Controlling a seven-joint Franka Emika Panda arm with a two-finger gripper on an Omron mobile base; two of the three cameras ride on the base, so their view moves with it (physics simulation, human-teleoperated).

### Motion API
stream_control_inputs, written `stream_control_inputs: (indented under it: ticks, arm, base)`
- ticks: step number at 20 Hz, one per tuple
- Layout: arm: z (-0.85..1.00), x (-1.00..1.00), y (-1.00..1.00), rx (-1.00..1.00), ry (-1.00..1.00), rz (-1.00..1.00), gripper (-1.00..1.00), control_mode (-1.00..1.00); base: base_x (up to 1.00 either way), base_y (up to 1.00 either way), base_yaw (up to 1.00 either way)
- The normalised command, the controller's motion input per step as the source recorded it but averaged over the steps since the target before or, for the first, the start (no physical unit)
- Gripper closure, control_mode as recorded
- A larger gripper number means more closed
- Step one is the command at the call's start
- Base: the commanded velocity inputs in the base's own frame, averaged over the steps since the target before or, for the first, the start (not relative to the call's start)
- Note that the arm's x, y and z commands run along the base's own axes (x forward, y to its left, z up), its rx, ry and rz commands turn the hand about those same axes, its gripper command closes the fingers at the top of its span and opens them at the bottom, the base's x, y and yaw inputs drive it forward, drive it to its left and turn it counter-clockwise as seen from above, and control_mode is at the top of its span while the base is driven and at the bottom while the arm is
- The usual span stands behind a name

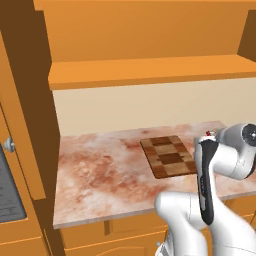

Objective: Grab the spray bottle from the cabinet, then place it next to the cutting board for sanitizing. Then grab the dish brush from the countertop next to the sink and place it next to the cutting board.

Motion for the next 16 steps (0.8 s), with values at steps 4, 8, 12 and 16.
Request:
stream_control_inputs:
  ticks: [4,8,12,16]
  arm:
    - [0.79,-0.34,0.36,-0.10,-0.09,0.01,-1.00,-1.00]
    - [0.93,-0.37,0.16,-0.10,-0.02,0.00,-1.00,-1.00]
    - [0.84,-0.51,0.24,-0.13,-0.04,0.00,-1.00,-1.00]
    - [0.29,-0.32,0.17,-0.05,-0.11,0.00,-1.00,1.00]
  base:
    - [0.00,0.00,0.00]
    - [0.00,0.00,0.00]
    - [0.00,0.00,0.00]
    - [-0.43,0.14,0.00]
